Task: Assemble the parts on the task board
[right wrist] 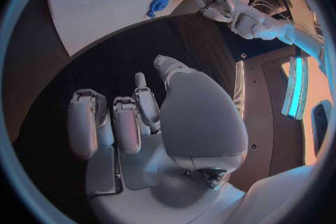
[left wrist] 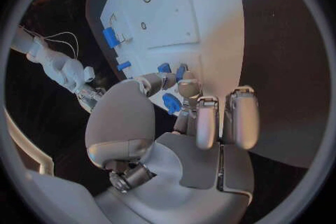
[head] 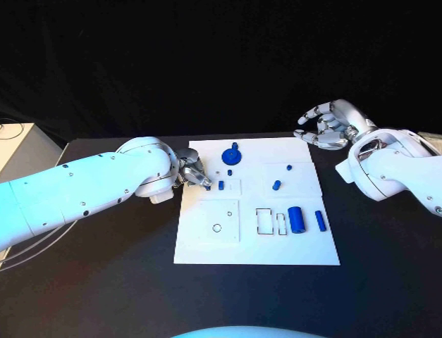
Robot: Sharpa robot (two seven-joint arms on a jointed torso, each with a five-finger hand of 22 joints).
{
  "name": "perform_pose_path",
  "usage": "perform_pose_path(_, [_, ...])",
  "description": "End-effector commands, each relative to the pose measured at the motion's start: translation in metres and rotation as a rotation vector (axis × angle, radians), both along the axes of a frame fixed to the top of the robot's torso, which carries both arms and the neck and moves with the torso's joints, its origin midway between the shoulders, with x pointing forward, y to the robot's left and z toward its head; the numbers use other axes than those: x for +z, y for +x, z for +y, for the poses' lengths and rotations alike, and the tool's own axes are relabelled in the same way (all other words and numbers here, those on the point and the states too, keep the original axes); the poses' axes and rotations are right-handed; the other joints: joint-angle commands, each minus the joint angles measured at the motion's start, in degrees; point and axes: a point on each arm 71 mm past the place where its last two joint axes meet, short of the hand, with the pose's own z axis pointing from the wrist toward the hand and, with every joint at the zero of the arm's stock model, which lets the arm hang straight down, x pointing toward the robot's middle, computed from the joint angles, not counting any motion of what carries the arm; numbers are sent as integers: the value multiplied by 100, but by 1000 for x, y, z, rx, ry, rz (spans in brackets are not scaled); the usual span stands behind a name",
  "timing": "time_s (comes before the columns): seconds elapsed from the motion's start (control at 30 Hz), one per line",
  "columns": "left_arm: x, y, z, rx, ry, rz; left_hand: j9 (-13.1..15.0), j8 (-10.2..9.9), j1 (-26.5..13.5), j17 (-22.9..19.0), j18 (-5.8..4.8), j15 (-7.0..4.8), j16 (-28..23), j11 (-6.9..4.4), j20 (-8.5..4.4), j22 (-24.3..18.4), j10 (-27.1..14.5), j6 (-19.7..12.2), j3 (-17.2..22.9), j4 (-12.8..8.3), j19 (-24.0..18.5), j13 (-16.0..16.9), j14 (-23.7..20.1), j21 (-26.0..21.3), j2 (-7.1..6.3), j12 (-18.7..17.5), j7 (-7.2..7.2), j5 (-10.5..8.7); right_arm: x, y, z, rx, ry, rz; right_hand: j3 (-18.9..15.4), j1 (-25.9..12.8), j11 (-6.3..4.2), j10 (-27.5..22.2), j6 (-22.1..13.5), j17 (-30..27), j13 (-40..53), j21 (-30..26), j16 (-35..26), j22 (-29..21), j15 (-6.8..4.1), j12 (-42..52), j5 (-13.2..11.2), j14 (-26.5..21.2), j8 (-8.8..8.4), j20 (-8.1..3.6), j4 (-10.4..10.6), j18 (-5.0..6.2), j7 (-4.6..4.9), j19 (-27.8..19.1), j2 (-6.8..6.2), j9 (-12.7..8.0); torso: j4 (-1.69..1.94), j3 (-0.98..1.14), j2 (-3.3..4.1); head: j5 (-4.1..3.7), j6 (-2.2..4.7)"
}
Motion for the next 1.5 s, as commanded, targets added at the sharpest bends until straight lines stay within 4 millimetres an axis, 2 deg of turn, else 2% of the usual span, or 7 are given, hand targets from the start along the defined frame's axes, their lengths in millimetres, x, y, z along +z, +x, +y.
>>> perform_pose_path(0.03, [-1, -1, -2, -21, 18, 7, 9, 42, 1, 1509, -64, -52, 19, -4, 12, 405, 32, 112, 1029, -1075, 38, -6, 596, 18, 52, 26, -73, 22, 0, -1, 1, 7, -2, -3, 31, -25, 5, -34, -56, 983, 5, -29, -12, 701, -12, -18, 23, 442, -21, 17, -7, 88, -4, 139, -15, 8, 3, 2, -1, -2, -18])
perform_pose_path(1.5, [-8, -1, -8, -44, 40, 33, 8, 44, -15, 1509, -58, -51, 19, -2, 8, 381, 22, 100, 1022, -1071, 20, -24, 596, 5, 59, 11, -70, 14, 0, -2, 2, 11, -2, -1, 31, -25, 5, -34, -56, 983, 5, -29, -12, 701, -12, -18, 23, 442, -21, 17, -7, 88, -4, 139, -15, 8, -6, 2, 1, -13, -89])
